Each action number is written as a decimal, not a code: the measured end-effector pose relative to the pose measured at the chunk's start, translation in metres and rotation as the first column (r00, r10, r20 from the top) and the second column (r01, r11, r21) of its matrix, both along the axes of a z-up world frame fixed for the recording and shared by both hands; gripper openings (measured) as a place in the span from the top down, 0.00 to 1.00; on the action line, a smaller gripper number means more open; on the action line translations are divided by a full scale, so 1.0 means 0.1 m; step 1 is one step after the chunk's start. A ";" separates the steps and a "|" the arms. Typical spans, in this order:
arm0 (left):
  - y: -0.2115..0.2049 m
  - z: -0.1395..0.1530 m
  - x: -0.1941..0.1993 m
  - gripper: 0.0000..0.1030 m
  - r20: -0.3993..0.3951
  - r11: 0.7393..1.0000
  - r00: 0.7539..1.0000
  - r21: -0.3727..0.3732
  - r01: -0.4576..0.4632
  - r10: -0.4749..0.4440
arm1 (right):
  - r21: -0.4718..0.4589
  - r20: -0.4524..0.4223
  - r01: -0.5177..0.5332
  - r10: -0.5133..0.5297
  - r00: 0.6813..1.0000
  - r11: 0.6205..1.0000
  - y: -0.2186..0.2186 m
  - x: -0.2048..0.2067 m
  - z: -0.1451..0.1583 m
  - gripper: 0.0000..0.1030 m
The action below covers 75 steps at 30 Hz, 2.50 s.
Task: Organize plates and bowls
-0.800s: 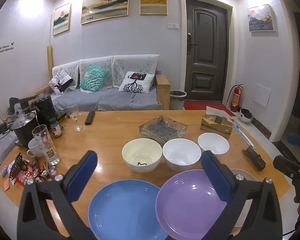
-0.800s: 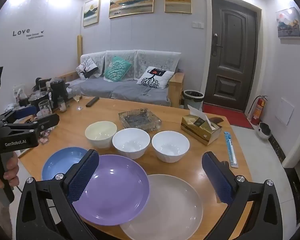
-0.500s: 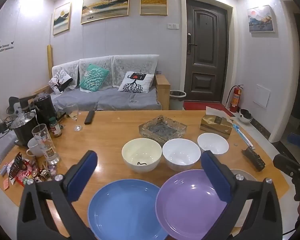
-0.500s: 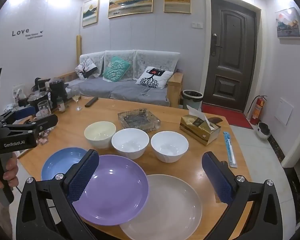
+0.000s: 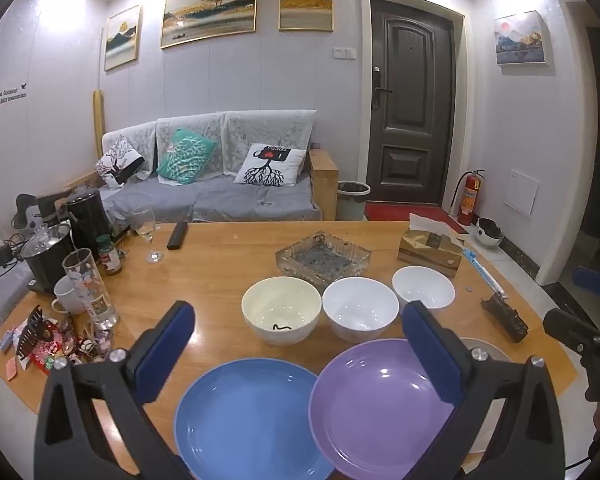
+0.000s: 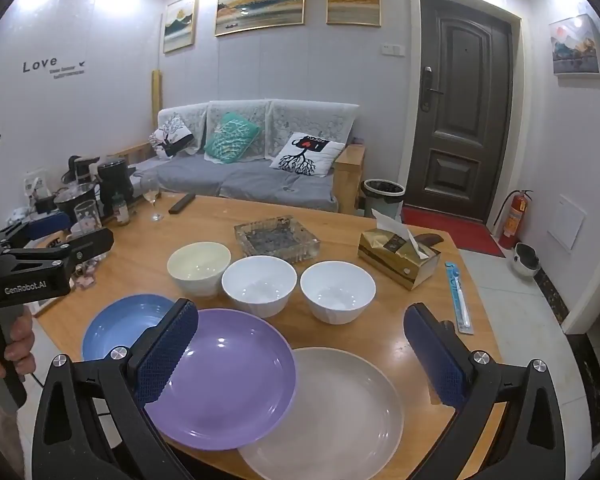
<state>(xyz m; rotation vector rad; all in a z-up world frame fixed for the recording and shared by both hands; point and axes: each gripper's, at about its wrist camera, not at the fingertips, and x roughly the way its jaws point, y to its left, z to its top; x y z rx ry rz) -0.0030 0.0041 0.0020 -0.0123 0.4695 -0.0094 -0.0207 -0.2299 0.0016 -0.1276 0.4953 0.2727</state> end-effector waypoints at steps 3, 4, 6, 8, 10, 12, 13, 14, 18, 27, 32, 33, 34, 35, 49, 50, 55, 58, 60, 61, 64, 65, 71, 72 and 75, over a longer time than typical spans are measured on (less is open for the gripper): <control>-0.01 -0.01 0.00 0.00 -0.001 1.000 1.000 0.001 0.000 0.000 | 0.000 0.000 0.000 0.000 1.000 1.000 0.00 0.00 0.01 0.01; -0.01 -0.01 0.00 0.00 -0.003 1.000 1.000 0.002 0.001 -0.001 | 0.000 0.000 0.000 0.000 1.000 1.000 0.00 0.00 0.01 0.01; -0.02 -0.01 0.00 0.00 -0.003 1.000 1.000 0.004 0.001 -0.001 | 0.000 0.000 0.000 0.000 1.000 1.000 0.00 0.00 0.01 0.01; -0.02 -0.01 0.00 0.00 -0.002 1.000 1.000 0.005 0.002 -0.002 | 0.001 0.000 0.000 0.000 1.000 1.000 -0.02 0.02 0.01 0.01; -0.03 -0.01 0.01 0.00 -0.003 1.000 1.000 0.004 0.001 -0.001 | 0.000 0.000 0.001 -0.001 1.000 1.000 -0.02 0.02 0.01 0.01; -0.03 -0.01 0.01 0.00 -0.003 1.000 1.000 0.004 0.002 -0.002 | 0.001 0.000 0.000 0.000 1.000 1.000 -0.02 0.02 0.01 0.01; -0.03 -0.01 0.01 0.00 -0.002 1.000 1.000 0.004 0.002 -0.002 | 0.001 0.000 0.000 0.000 1.000 1.000 -0.02 0.02 0.01 0.01; -0.03 -0.01 0.01 0.00 -0.002 1.000 1.000 0.005 0.002 -0.002 | 0.002 -0.001 0.000 0.000 1.000 1.000 -0.02 0.02 0.01 0.01; -0.05 -0.01 0.02 0.00 -0.005 1.000 1.000 0.007 0.001 -0.001 | 0.001 -0.001 0.001 -0.001 1.000 1.000 -0.03 0.01 0.01 0.01; -0.03 -0.01 0.01 0.00 -0.004 1.000 1.000 0.003 0.004 -0.004 | 0.001 -0.002 0.001 -0.001 1.000 1.000 -0.02 0.02 0.01 0.01; -0.02 -0.01 0.01 0.00 -0.006 1.000 1.000 -0.004 0.004 -0.004 | 0.002 -0.004 -0.001 0.001 1.000 1.000 -0.03 0.02 0.00 0.01; -0.02 -0.01 0.01 0.00 -0.006 1.000 1.000 -0.004 0.004 -0.004 | 0.003 -0.004 -0.001 0.001 1.000 1.000 -0.04 0.03 0.00 0.01; -0.02 -0.01 0.01 0.00 -0.006 1.000 1.000 -0.002 0.005 -0.005 | 0.002 -0.004 0.000 0.000 1.000 1.000 -0.04 0.03 0.00 0.01; -0.02 -0.01 0.01 0.00 -0.006 1.000 1.000 -0.001 0.005 -0.005 | 0.002 -0.004 0.000 0.000 1.000 1.000 -0.05 0.03 0.00 0.01; 0.00 -0.02 0.06 0.00 -0.005 1.000 1.000 -0.001 0.025 -0.025 | 0.020 -0.027 -0.040 0.040 0.999 0.999 -0.05 0.02 -0.07 0.01; 0.00 -0.03 0.07 0.00 -0.005 1.000 1.000 0.001 0.025 -0.025 | 0.030 -0.032 -0.060 0.061 0.998 0.998 -0.05 0.02 -0.07 0.01; 0.00 -0.05 0.10 0.00 -0.012 1.000 0.999 0.007 0.030 -0.030 | 0.001 -0.038 -0.101 0.101 0.994 0.995 0.04 -0.02 -0.11 0.01; 0.01 -0.06 0.11 0.00 -0.019 0.999 0.999 0.002 0.043 -0.043 | 0.030 -0.069 -0.131 0.133 0.989 0.991 0.05 0.00 -0.14 0.02; 0.00 -0.08 0.14 0.00 -0.033 0.999 0.999 0.009 0.042 -0.042 | 0.056 -0.113 -0.148 0.153 0.982 0.987 0.06 0.06 -0.18 0.07; 0.00 -0.10 0.16 0.00 -0.046 0.999 0.998 0.011 0.042 -0.041 | 0.056 -0.131 -0.148 0.154 0.979 0.987 0.06 0.08 -0.22 0.11; 0.01 -0.21 0.22 0.00 -0.091 0.997 0.993 -0.010 0.074 -0.075 | 0.041 -0.167 -0.127 0.132 0.977 0.991 0.06 0.15 -0.34 0.24; 0.02 -0.24 0.24 0.00 -0.101 0.994 0.989 -0.036 0.104 -0.107 | 0.049 -0.182 -0.127 0.134 0.974 0.991 0.05 0.17 -0.39 0.26; 0.06 -0.49 0.31 0.00 -0.168 0.994 0.980 -0.053 0.096 -0.104 | 0.082 -0.260 -0.090 0.108 0.960 0.993 -0.06 0.25 -0.73 0.45; 0.05 -0.53 0.31 0.00 -0.179 0.995 0.979 -0.034 0.095 -0.100 | 0.085 -0.269 -0.084 0.104 0.957 0.993 -0.07 0.26 -0.79 0.49; 0.03 -0.71 0.34 0.00 -0.228 0.992 0.965 -0.025 0.124 -0.126 | 0.102 -0.327 -0.062 0.092 0.940 0.993 -0.11 0.30 -1.01 0.56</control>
